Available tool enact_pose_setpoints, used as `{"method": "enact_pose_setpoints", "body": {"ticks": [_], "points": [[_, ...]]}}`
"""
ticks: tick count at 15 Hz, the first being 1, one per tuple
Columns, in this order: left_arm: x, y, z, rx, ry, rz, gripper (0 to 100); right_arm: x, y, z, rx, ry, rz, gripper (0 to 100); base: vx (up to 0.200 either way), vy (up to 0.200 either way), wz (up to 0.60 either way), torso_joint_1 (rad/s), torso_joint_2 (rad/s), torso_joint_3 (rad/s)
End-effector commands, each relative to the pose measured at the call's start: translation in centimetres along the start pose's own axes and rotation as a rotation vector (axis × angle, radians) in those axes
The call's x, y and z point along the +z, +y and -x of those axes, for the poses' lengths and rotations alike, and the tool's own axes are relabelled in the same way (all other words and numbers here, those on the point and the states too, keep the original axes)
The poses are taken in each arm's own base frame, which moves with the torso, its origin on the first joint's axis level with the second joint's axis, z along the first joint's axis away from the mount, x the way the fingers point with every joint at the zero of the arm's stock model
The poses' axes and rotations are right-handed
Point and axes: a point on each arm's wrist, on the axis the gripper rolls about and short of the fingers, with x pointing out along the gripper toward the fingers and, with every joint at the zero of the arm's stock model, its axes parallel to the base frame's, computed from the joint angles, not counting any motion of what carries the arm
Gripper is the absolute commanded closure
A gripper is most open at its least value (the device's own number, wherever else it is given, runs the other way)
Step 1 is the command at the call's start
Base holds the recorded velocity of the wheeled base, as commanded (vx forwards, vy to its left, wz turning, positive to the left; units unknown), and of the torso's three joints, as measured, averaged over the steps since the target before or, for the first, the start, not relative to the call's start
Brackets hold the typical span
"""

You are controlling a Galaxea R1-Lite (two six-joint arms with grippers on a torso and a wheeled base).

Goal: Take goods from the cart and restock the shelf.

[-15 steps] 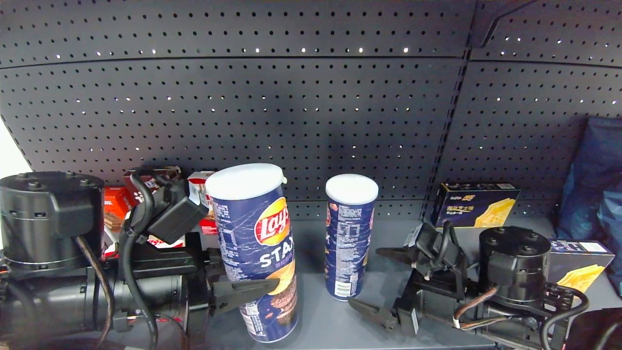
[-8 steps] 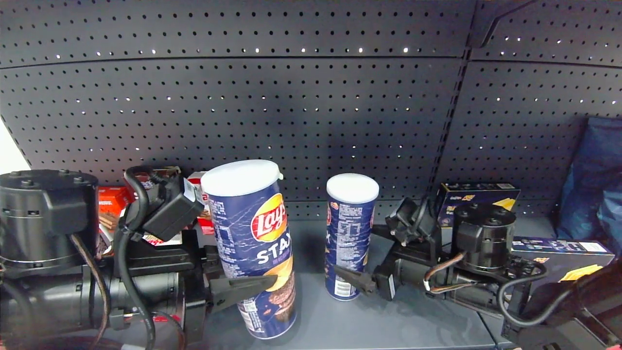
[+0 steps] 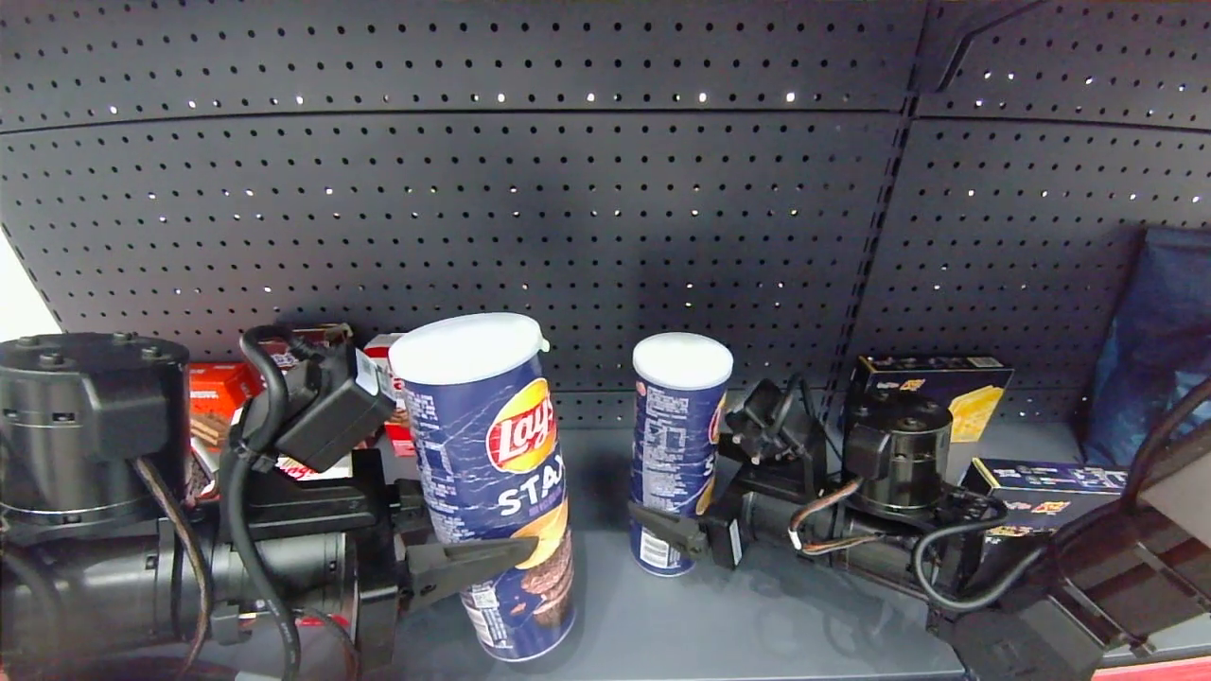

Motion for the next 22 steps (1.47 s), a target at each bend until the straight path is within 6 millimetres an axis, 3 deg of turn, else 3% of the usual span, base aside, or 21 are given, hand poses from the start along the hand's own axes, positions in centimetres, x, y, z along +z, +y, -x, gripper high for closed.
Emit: {"method": "enact_pose_setpoints", "body": {"ticks": [1,2,3,4,6,14,22], "points": [[0.0,0.0,0.0,-0.001,0.002,0.001,100,0.0,0.4,1.4,0.004,0.009,-0.001,0,0.000,0.000,0.00,0.000,0.00,0.000],[-0.1,0.0,0.0,-0.001,0.003,0.002,100,-0.4,0.9,3.0,0.008,0.034,-0.004,0,0.000,0.000,0.00,0.000,0.00,0.000],[-0.1,0.0,0.0,-0.001,0.002,0.001,100,-0.4,0.9,3.1,0.008,0.034,-0.004,0,0.000,0.000,0.00,0.000,0.00,0.000],[-0.1,0.0,0.0,-0.001,0.003,0.002,100,-0.6,1.1,4.4,0.002,0.049,-0.008,0,0.000,0.000,0.00,0.000,0.00,0.000],[-0.1,0.0,0.0,-0.001,0.002,0.001,100,-0.7,0.7,4.6,-0.017,0.051,-0.010,0,0.000,0.000,0.00,0.000,0.00,0.000],[0.0,0.0,0.0,0.001,0.000,0.001,100,-0.5,-1.0,1.1,-0.075,0.029,-0.008,0,0.000,0.000,0.00,0.000,0.00,0.000],[0.1,-0.1,0.2,0.000,-0.006,-0.004,100,-0.3,0.6,0.4,-0.025,0.023,0.000,0,0.000,0.000,0.00,0.000,0.00,0.000]]}}
